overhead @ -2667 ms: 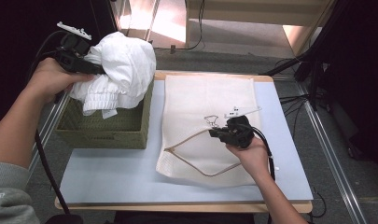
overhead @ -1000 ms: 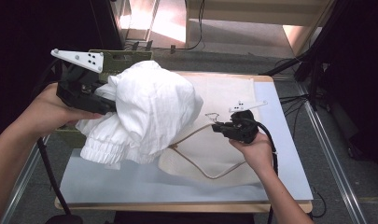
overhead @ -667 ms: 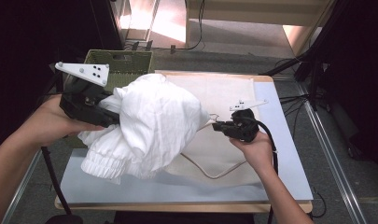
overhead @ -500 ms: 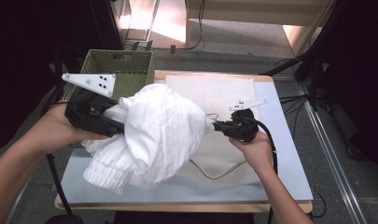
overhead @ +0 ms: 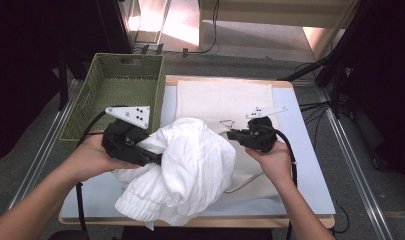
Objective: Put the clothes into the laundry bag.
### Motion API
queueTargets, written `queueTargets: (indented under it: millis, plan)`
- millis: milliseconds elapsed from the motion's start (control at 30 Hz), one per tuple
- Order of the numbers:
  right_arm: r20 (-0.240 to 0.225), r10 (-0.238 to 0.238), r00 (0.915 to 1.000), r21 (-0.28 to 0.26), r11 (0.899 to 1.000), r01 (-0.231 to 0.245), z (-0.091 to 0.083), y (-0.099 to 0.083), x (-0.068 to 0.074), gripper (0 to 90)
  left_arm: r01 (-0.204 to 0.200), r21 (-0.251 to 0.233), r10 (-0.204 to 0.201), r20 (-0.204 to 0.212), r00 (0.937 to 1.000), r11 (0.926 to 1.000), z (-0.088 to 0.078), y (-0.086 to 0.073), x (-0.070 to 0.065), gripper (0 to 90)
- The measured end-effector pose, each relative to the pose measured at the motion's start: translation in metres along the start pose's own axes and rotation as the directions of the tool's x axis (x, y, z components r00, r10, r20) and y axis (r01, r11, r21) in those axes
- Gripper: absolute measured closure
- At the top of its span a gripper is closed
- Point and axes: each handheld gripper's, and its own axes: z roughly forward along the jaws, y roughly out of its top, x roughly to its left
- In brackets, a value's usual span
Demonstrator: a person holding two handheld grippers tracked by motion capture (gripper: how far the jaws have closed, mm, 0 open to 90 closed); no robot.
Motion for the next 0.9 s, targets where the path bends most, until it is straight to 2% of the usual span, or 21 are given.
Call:
queueTargets:
  millis: [33,133,333,633,700,900]
  plan:
    - [0.000,0.000,1.0000,0.002,1.000,0.000,0.001,0.000,0.000,87.2,0.008,0.004,-0.008,-0.020,0.9998,1.0000,0.007,-0.002,0.001,70.2]
    - [0.002,0.002,1.0000,0.004,1.000,-0.002,0.001,0.000,0.002,87.1,0.047,0.024,-0.047,-0.026,0.9986,0.9986,0.026,-0.007,0.009,71.2]
    - [0.001,0.001,1.0000,-0.001,1.000,-0.001,0.001,0.000,0.002,87.3,0.046,0.021,-0.045,-0.054,0.9975,0.9987,0.043,-0.007,0.010,71.2]
    - [0.006,-0.003,1.0000,-0.003,1.000,0.003,-0.002,0.001,0.004,87.3,0.087,-0.003,-0.087,-0.094,0.9918,0.9962,0.069,-0.011,0.014,71.1]
    - [0.004,-0.004,1.0000,-0.005,1.000,0.004,-0.002,0.001,0.004,87.3,0.086,-0.011,-0.087,-0.122,0.9887,0.9962,0.075,-0.013,0.013,71.0]
    - [0.006,-0.005,1.0000,0.002,1.000,0.005,-0.003,0.001,0.006,87.5,0.083,0.016,-0.079,-0.160,0.9840,0.9965,0.097,-0.018,0.011,70.8]
